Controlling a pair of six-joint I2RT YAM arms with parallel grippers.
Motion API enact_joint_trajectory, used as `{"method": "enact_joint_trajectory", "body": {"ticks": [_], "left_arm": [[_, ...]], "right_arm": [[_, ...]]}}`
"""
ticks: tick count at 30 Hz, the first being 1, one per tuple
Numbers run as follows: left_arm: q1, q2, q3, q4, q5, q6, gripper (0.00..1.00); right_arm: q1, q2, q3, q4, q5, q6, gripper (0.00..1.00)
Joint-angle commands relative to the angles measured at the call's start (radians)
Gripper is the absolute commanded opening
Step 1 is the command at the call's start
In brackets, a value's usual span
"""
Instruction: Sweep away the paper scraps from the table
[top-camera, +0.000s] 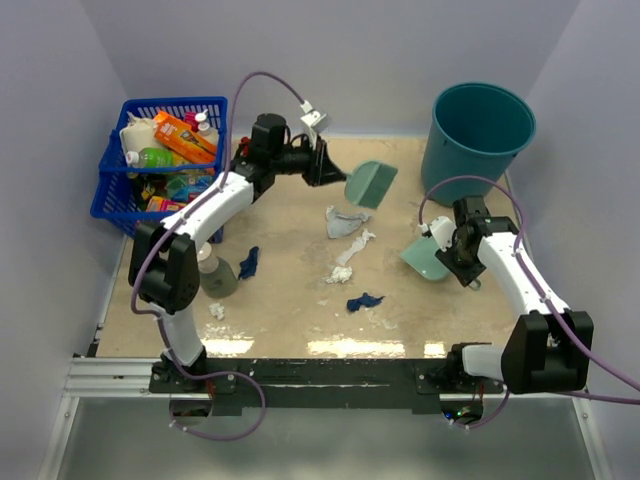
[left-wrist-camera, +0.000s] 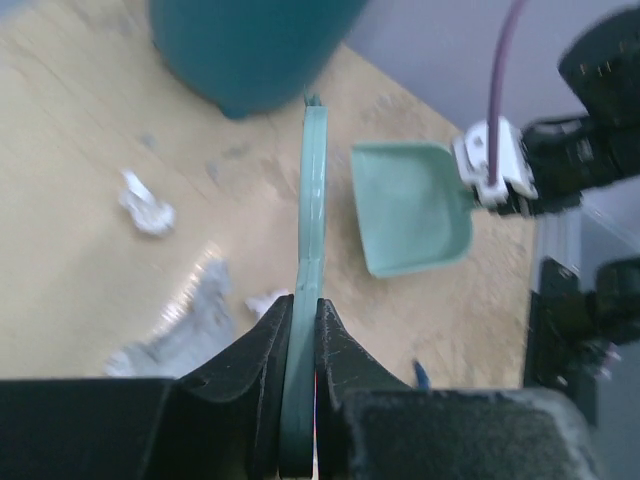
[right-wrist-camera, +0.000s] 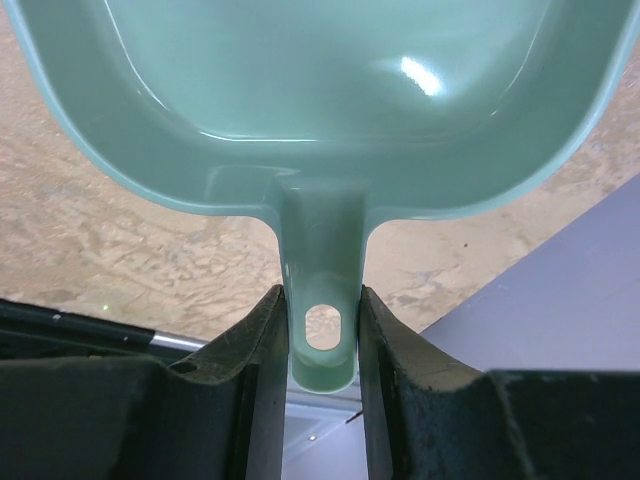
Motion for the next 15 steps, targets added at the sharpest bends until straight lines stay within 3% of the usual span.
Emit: {"method": "enact_joint_trajectory", "body": {"ticks": [1, 3, 7, 15], "left_arm": [[0.012, 0.122, 0.212, 0.046, -0.202, 0.069, 0.00], [0.012, 0.202, 0.263, 0.126, -0.266, 0.049, 0.00], [0.005, 0.359, 0.441, 0.205, -0.214, -0.035, 0.00], [-0.041, 0.480, 0.441, 0.195, -0.369, -0.017, 0.00]], "right_arm": [[0.001, -0.012, -0.021, 0.100, 0.034, -0.052, 0.00], [0.006, -0.003, -0.022, 0.106, 0.033, -0.044, 0.00], [0.007, 0.008, -0.004, 0.073, -0.004, -0.006, 0.00], [0.007, 0.005, -0.002, 0.047, -0.062, 0.040, 0.00]]}}
